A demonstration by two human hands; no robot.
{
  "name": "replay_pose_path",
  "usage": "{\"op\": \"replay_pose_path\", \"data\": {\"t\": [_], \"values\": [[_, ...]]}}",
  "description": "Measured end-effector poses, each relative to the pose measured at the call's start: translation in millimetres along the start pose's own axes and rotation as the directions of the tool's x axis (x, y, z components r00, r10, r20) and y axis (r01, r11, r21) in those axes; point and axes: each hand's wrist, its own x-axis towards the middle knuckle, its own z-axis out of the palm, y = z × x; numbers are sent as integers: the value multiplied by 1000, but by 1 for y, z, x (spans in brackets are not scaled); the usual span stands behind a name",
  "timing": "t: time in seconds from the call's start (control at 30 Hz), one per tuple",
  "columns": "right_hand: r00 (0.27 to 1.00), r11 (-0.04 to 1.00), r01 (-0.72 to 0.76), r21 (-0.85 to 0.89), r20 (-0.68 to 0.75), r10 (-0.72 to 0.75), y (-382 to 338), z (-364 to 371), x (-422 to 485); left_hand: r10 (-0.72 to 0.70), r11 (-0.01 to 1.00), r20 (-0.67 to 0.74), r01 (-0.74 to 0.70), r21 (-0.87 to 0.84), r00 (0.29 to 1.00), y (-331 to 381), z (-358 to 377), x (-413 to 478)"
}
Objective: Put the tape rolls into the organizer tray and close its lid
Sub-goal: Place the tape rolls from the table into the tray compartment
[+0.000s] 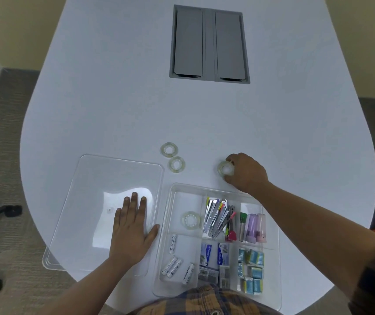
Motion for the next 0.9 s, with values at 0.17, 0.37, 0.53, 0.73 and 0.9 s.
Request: {"op": "replay_pose_path", "data": {"t": [0.17,0.37,0.53,0.73,0.9], "values": [[992,985,109,133,-74,-100,-23,-13,-31,5,999,80,-9,42,997,-4,2,3],[961,961,276,28,-14,-276,-56,2,-87,15,999,173,-22,42,985,-10,2,9],[955,955,289,-65,87,-283,-76,26,-110,23,1000,219,-27,12,976,-11,0,11],[958,953,264,-149,158,-240,-83,40,-116,13,1000,244,-14,3,970,-8,-3,12],[960,956,245,-161,174,-217,-80,45,-117,22,1000,239,-22,-2,971,-4,-9,9]]}}
